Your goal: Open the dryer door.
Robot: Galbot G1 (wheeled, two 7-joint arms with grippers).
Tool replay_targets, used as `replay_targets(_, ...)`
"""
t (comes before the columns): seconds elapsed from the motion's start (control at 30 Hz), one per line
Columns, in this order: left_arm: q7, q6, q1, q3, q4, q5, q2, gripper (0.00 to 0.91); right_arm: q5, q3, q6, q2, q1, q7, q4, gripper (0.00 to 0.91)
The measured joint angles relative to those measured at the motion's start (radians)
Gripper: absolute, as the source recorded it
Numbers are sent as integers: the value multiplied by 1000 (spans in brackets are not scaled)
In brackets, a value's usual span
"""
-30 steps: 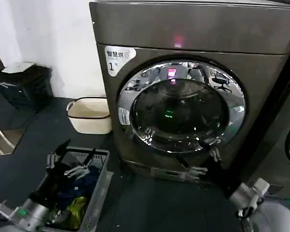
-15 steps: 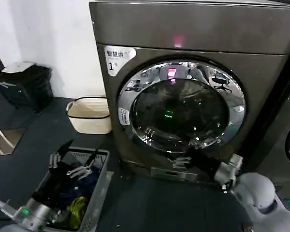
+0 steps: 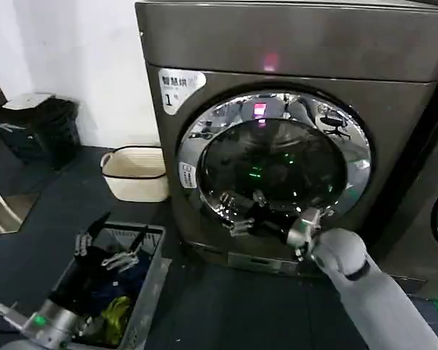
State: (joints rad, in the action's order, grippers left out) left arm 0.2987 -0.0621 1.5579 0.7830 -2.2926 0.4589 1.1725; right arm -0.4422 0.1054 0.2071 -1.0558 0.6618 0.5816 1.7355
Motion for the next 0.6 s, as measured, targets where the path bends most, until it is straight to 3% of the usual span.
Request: replay_targets(0.6, 0, 3, 3, -7, -3, -12, 10, 907, 43, -106, -13, -114, -131, -13, -146, 907)
